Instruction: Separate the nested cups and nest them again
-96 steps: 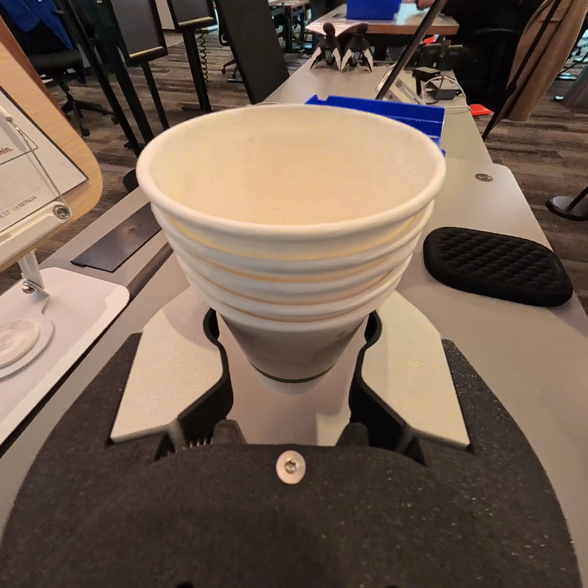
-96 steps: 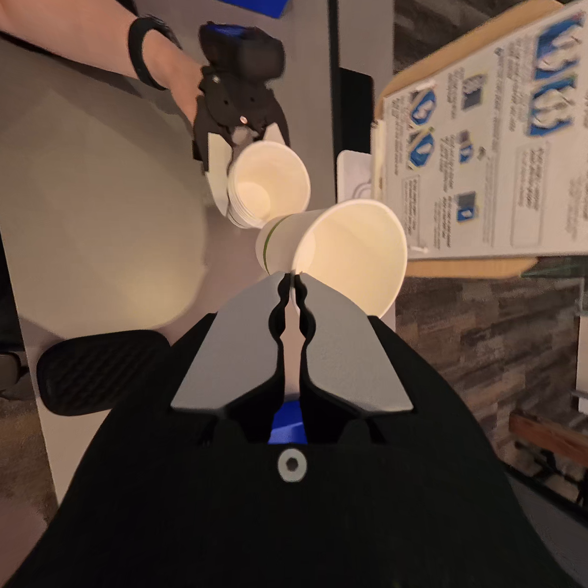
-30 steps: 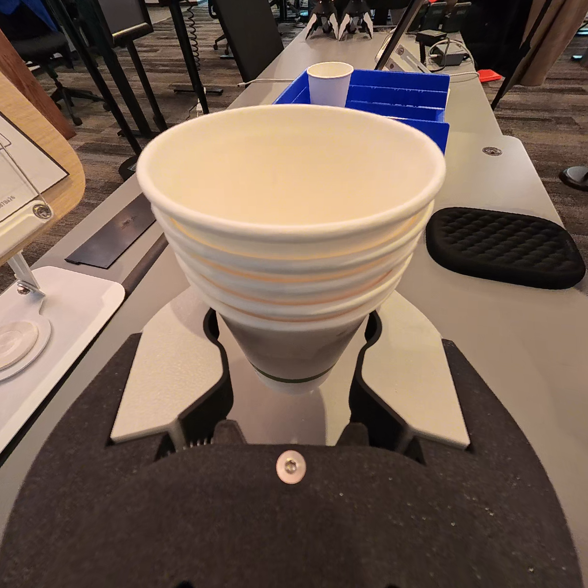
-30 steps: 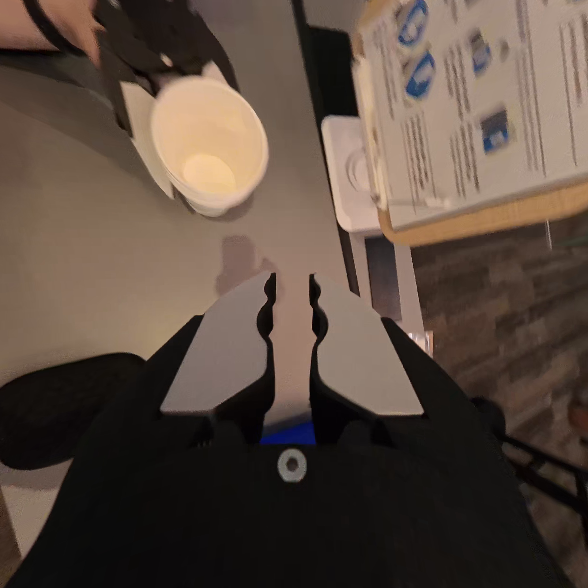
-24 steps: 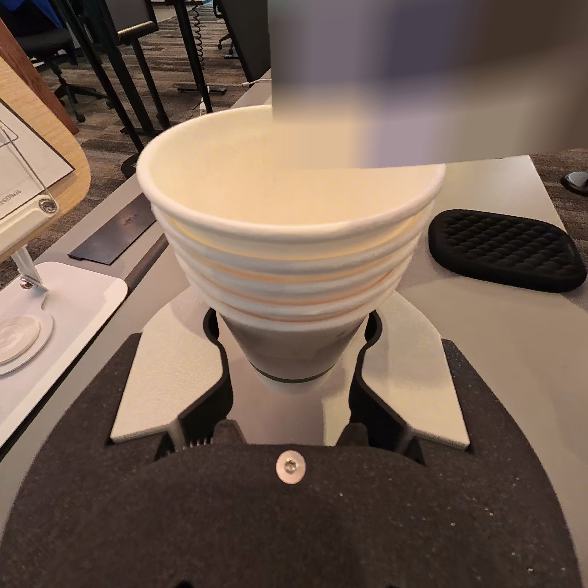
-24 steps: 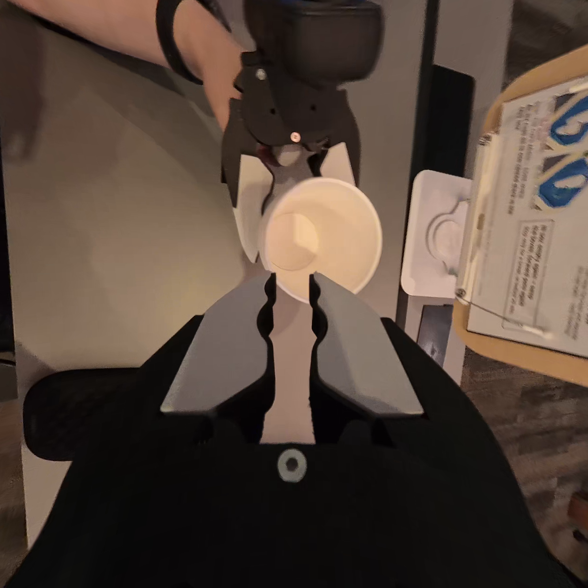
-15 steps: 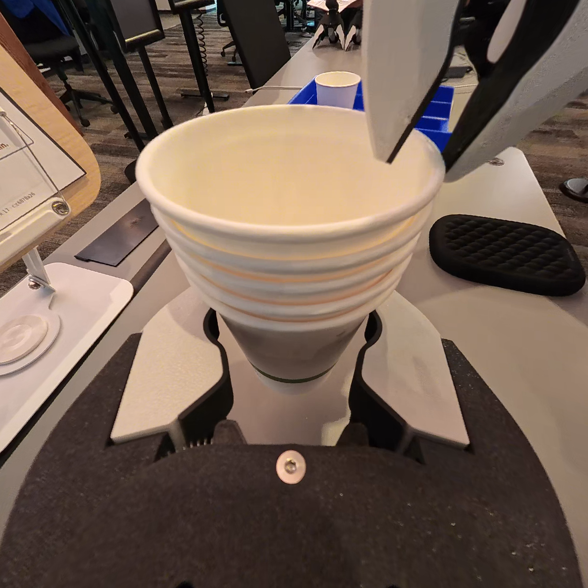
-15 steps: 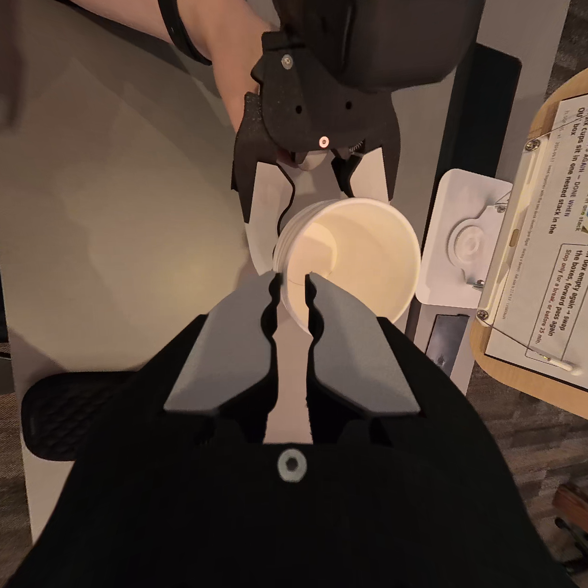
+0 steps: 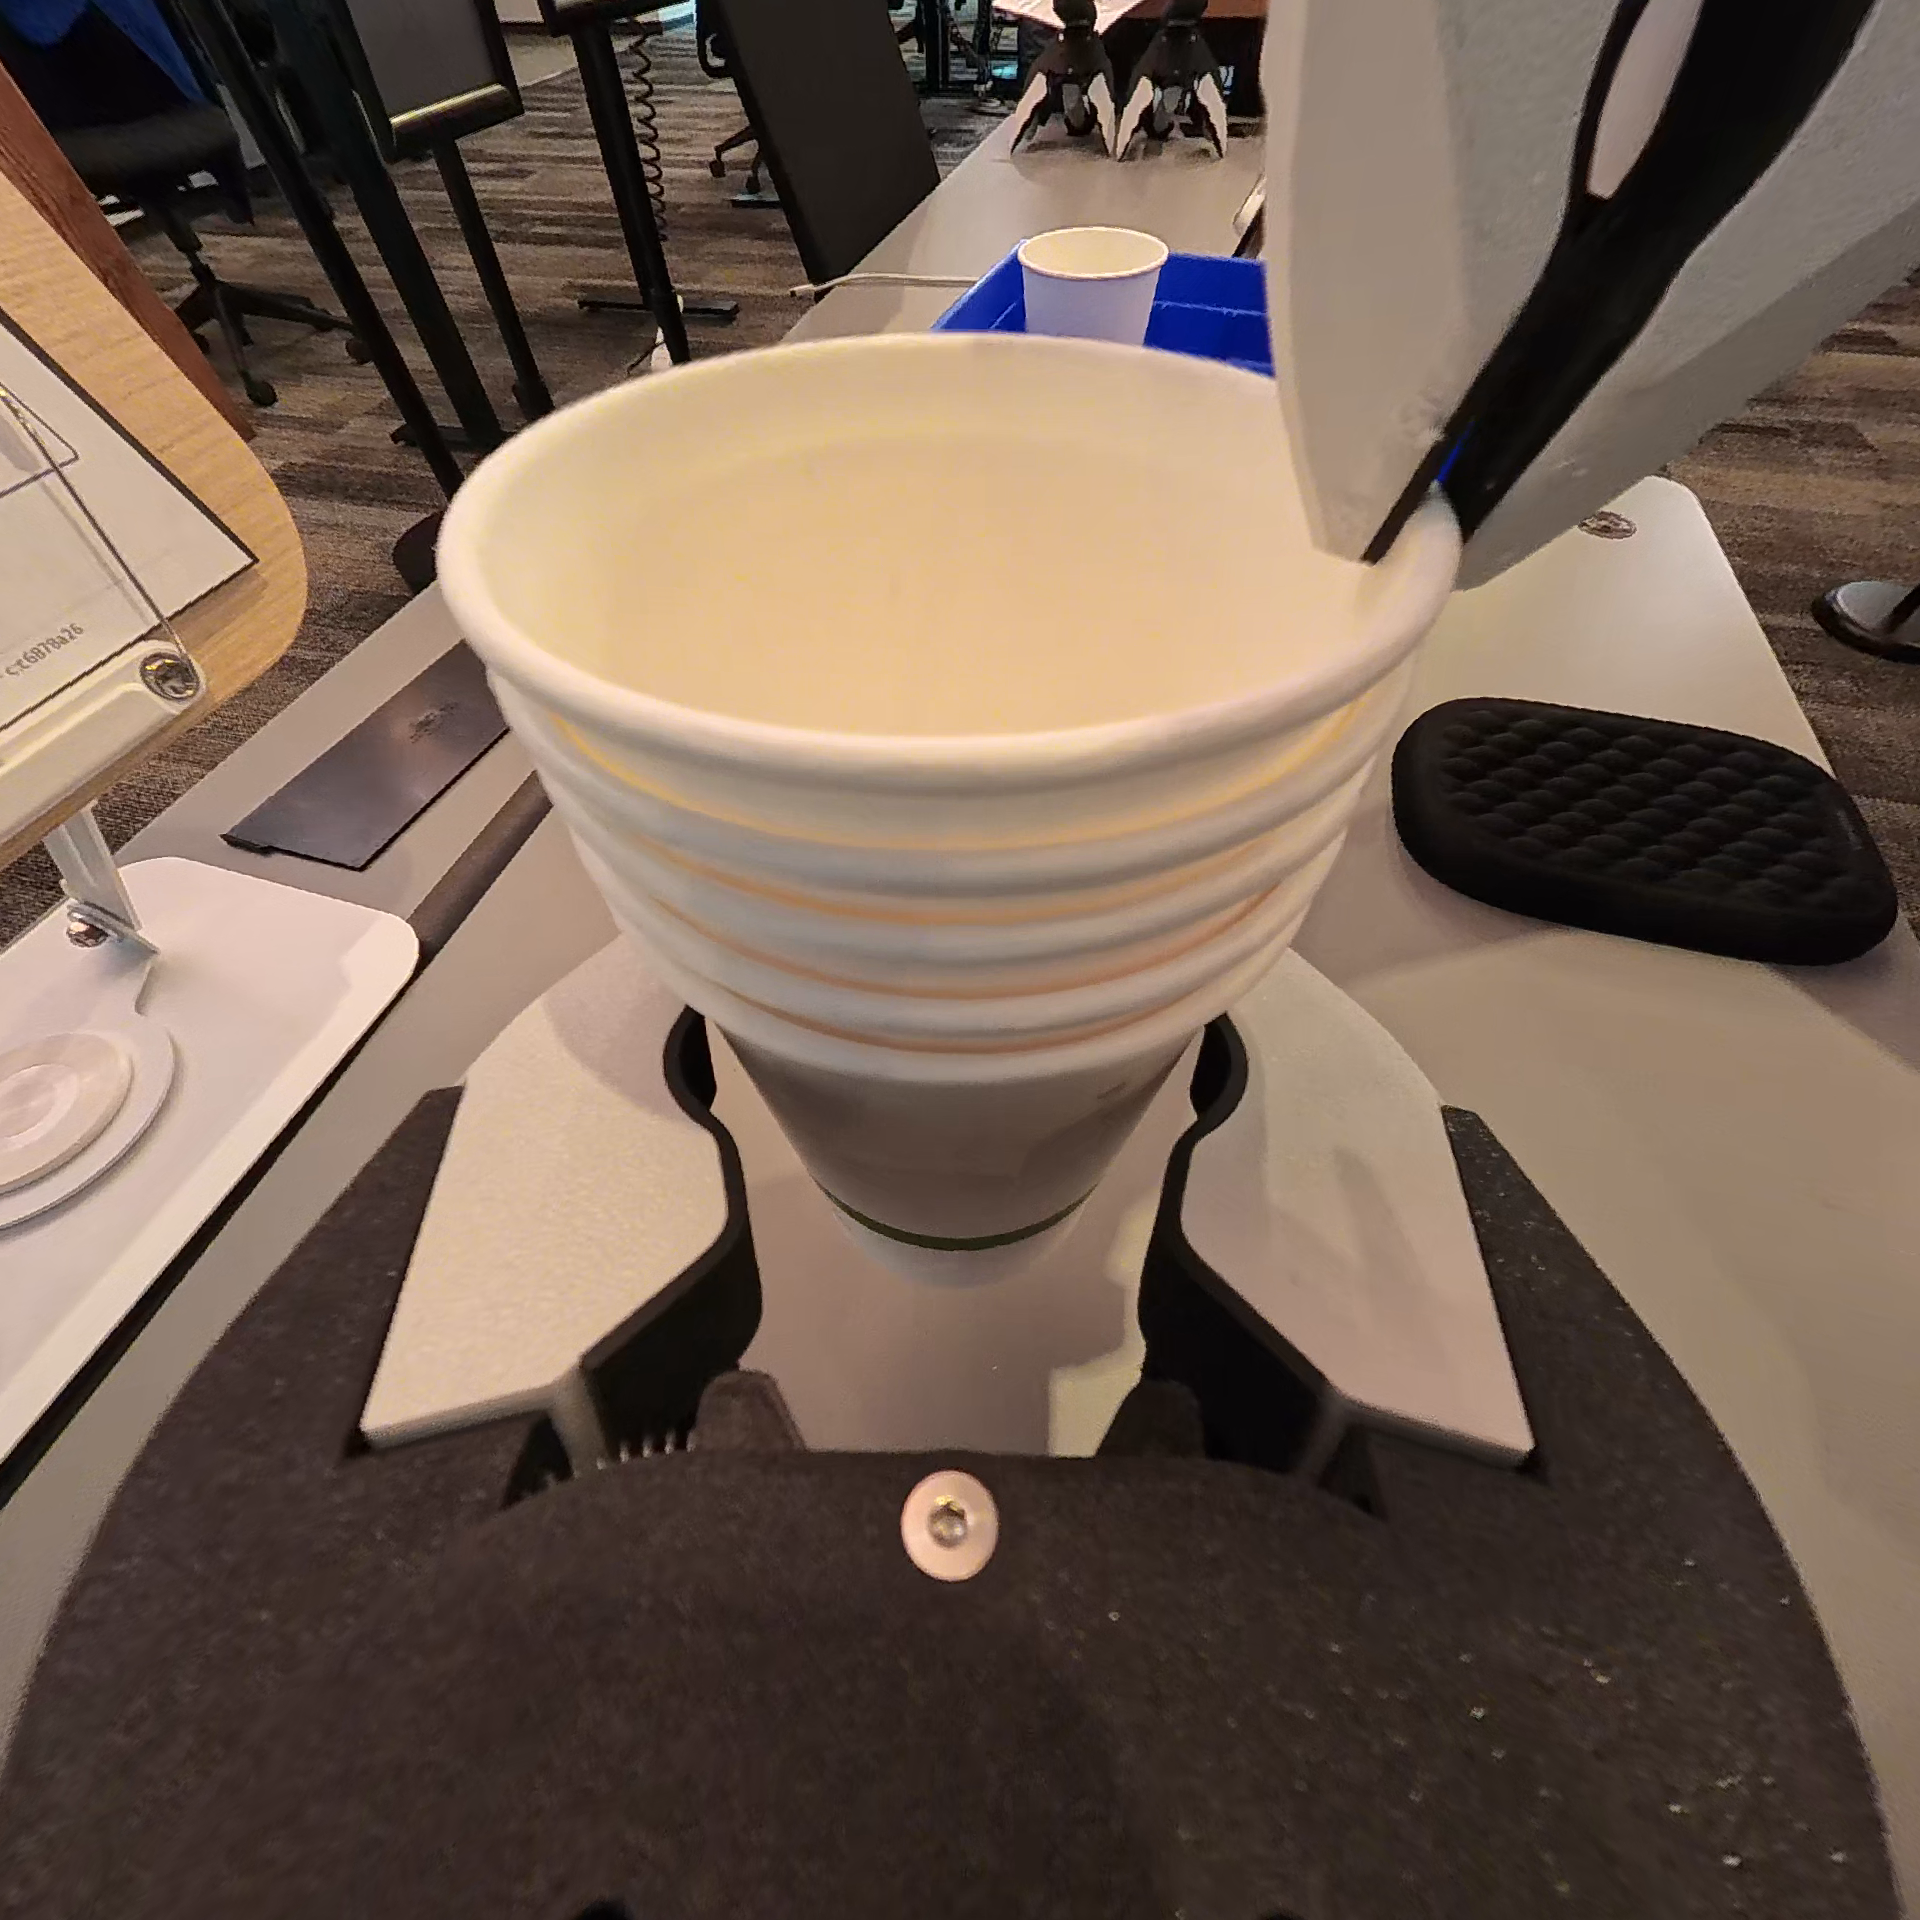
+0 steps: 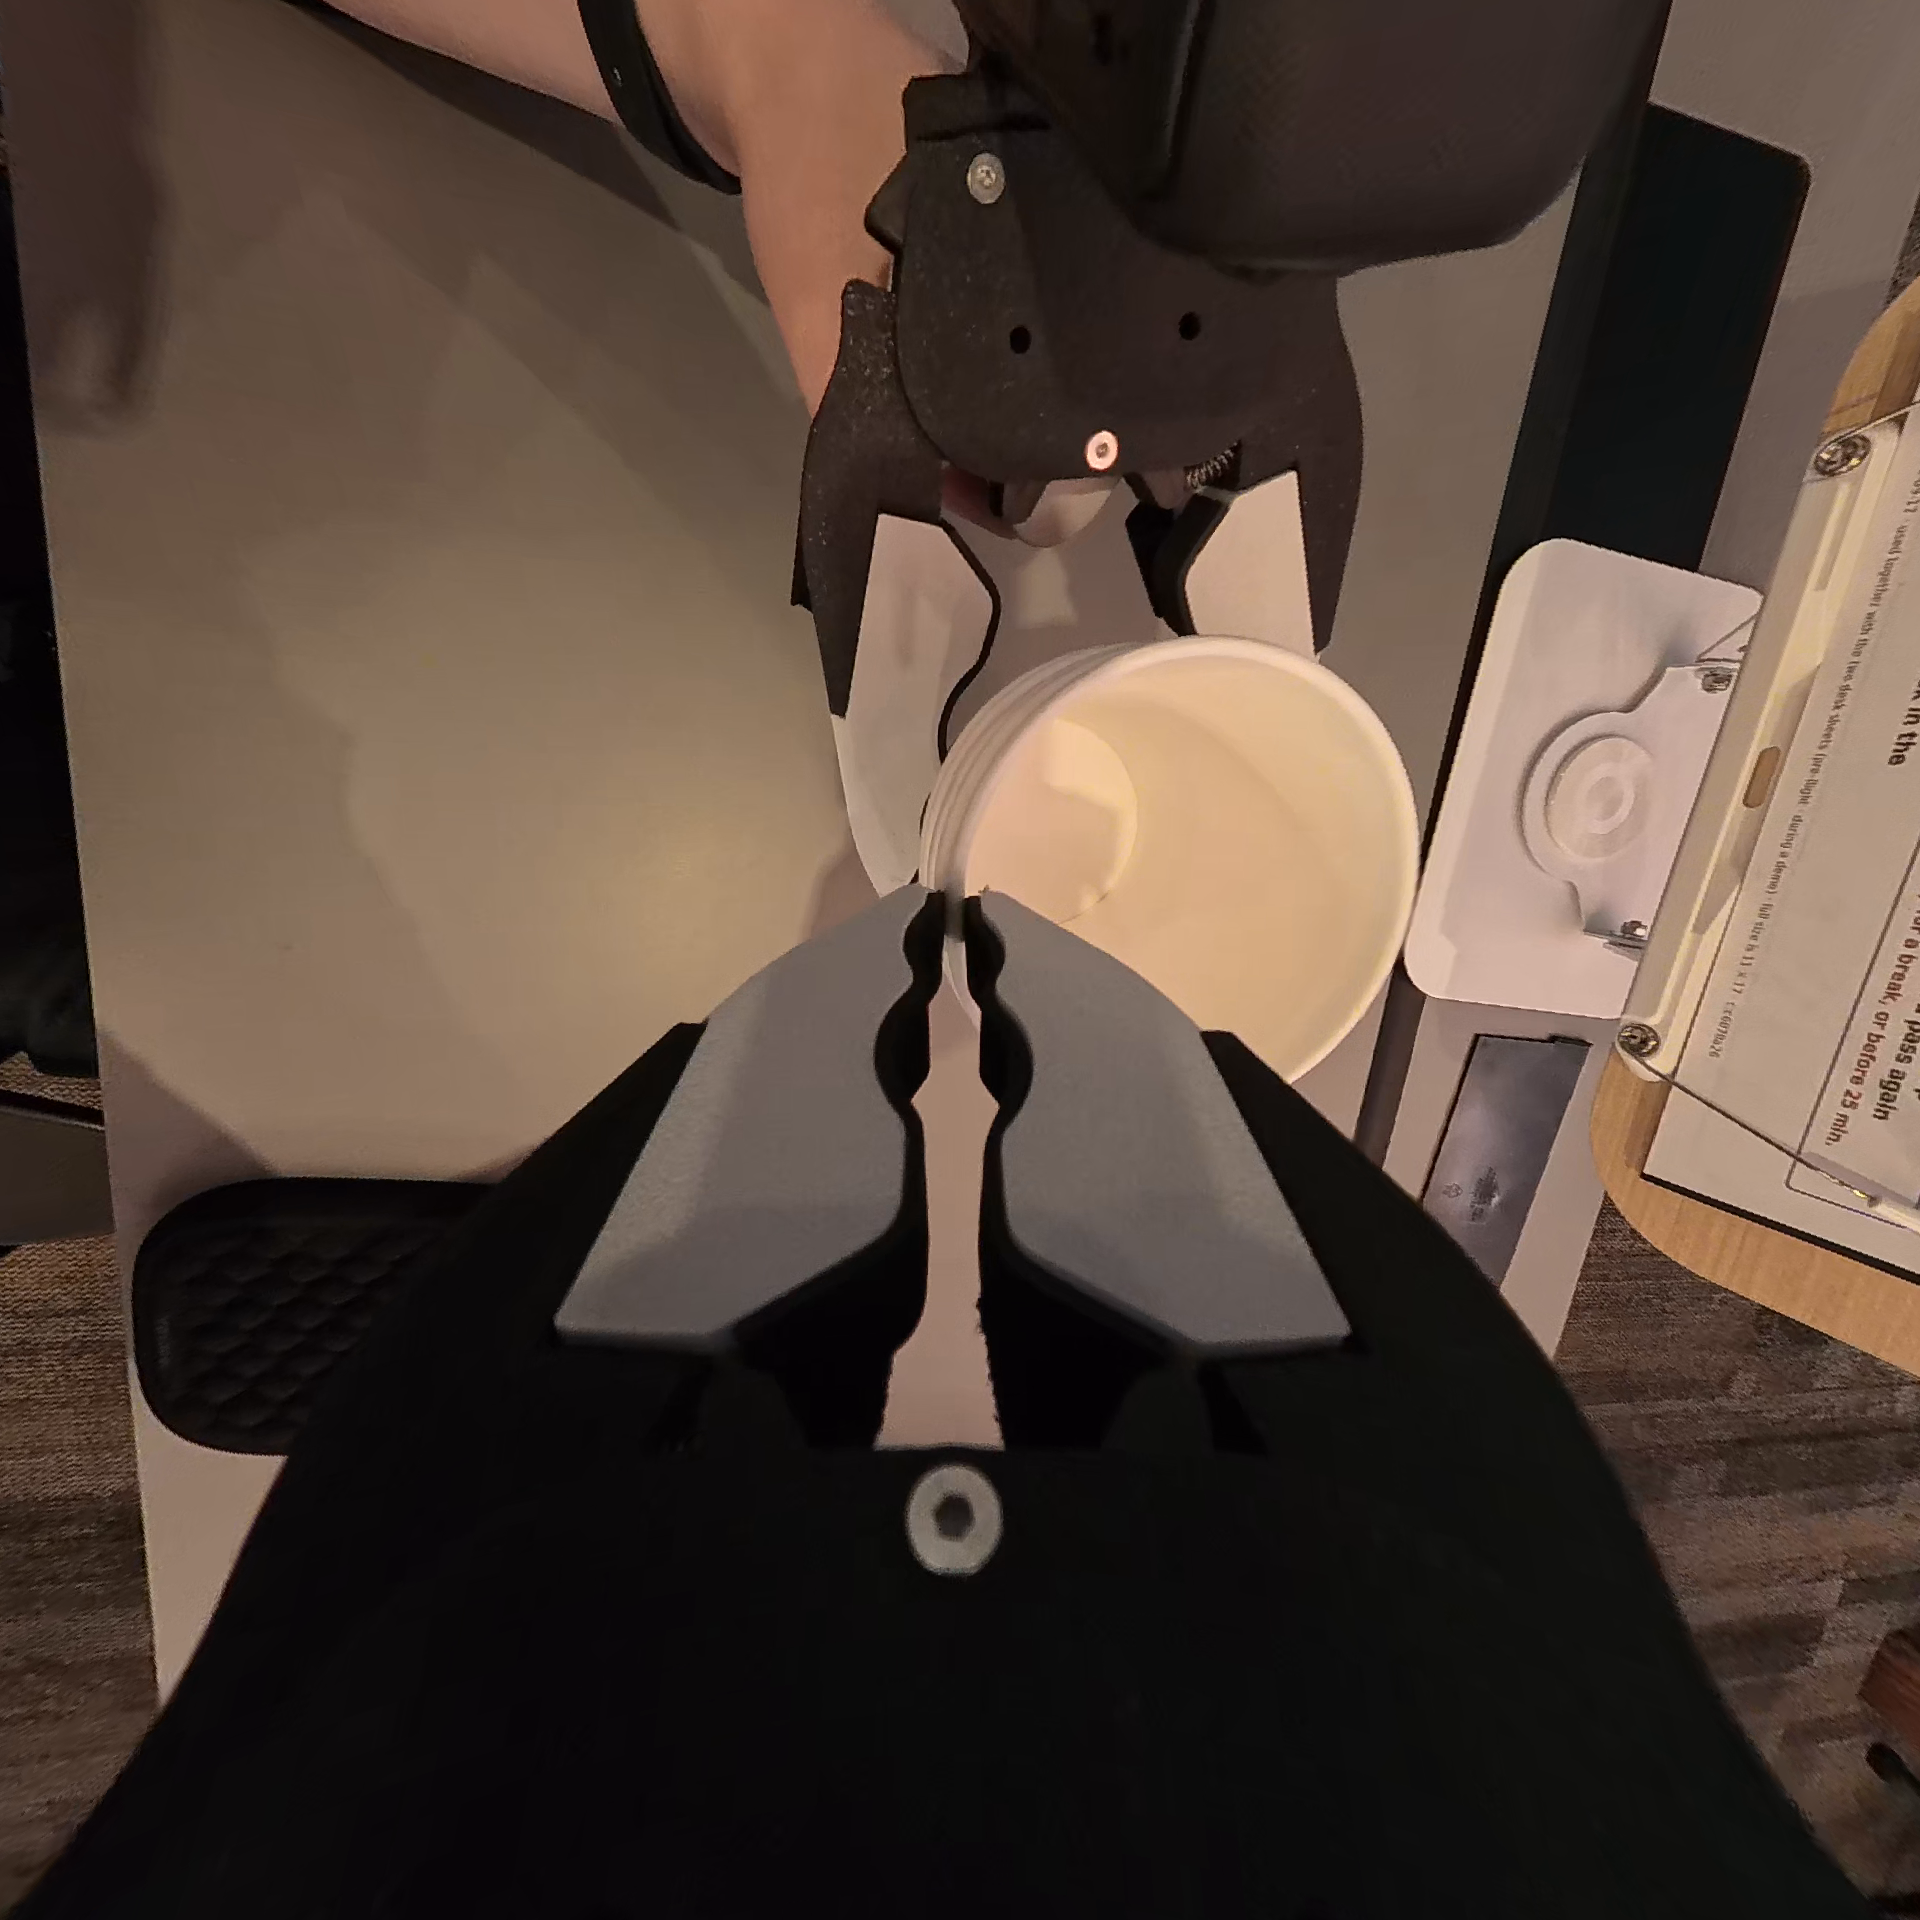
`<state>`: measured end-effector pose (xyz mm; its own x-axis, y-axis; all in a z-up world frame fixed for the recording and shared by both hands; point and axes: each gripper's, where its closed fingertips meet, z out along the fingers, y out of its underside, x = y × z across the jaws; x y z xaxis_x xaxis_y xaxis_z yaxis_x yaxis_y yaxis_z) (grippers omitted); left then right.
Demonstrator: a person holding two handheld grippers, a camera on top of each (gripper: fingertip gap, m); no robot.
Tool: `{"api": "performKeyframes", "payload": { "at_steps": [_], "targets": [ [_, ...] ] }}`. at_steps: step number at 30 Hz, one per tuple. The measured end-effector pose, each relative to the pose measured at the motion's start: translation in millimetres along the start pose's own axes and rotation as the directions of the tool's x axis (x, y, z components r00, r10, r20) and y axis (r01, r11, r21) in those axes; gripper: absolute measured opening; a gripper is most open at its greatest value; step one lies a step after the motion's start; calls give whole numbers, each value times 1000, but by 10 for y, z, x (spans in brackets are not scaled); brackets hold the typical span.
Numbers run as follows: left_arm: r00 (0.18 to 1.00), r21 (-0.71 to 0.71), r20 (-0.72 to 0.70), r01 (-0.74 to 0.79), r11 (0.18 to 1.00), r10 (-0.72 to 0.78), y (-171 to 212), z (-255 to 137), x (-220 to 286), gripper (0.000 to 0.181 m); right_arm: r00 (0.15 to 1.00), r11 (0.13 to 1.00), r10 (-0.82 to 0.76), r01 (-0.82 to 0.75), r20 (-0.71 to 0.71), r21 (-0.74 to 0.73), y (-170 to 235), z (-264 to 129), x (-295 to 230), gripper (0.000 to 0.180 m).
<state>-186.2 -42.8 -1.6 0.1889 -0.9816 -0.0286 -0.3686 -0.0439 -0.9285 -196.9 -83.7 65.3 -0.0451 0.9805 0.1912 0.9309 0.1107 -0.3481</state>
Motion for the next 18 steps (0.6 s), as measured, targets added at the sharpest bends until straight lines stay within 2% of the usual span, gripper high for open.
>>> {"api": "performKeyframes", "payload": {
  "at_steps": [7,18],
  "targets": [
    [1000,-18,8,-15,1000,15,31,15,-3,91,999,1000,-15,16,-38,7,-56,-128,24,3],
    [1000,-17,-3,-16,1000,16,33,43,34,91,989,998,-21,29,-148,51,-219,-664,94,3]
  ]
}}
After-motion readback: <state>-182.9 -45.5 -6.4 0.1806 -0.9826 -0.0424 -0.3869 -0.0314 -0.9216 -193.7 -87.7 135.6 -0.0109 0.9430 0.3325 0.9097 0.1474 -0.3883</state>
